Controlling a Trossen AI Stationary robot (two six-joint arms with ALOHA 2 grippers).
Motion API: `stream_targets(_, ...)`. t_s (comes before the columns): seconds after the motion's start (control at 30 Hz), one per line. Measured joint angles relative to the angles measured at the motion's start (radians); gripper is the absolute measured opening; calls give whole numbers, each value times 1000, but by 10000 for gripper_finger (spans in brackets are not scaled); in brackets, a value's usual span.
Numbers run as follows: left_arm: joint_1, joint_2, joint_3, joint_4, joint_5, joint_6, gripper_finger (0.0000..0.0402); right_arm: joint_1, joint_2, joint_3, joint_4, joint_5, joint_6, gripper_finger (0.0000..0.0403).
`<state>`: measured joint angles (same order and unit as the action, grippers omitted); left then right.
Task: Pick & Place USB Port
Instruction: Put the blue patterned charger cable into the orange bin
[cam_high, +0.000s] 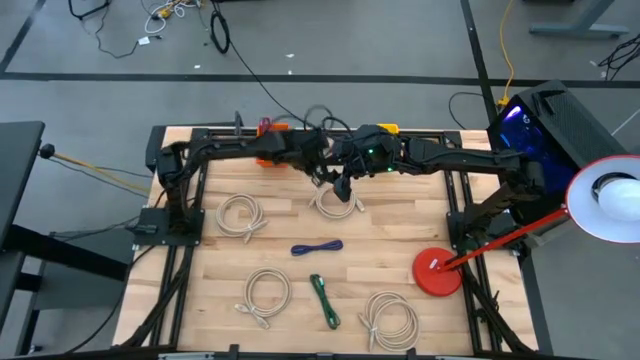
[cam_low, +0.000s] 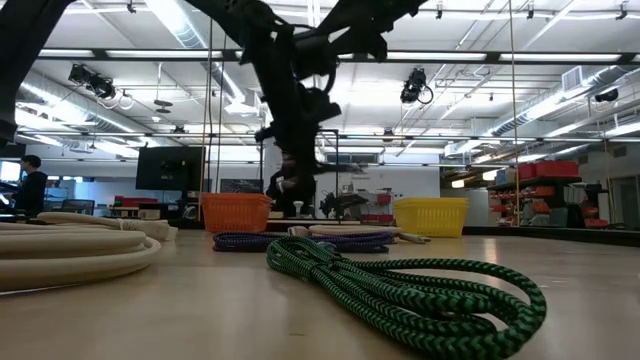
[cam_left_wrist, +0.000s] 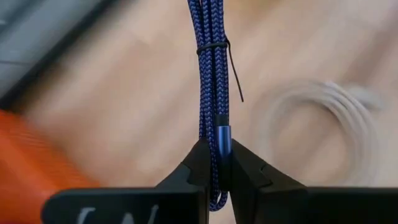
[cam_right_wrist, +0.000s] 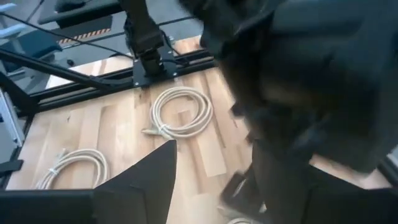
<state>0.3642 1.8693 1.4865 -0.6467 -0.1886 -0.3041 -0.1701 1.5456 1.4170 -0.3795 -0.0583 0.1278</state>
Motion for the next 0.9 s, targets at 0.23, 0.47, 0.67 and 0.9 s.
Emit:
stream_targets(0.23,110,-124,36,-12,-28,-12,31,-3,-46,0,-15,69,-16,210)
stream_targets(0.47,256,-331,-70,75,-10,-56,31,-3,-83,0,-87,137,-13,210)
stream_targets(0.67,366,-453,-363,368,211,-186,31,-3,-101,0,-93,158,-8,210)
stream_targets(0.9,414,-497,-640,530,225,-317,31,-3,-101,0,-90,174,-6,210)
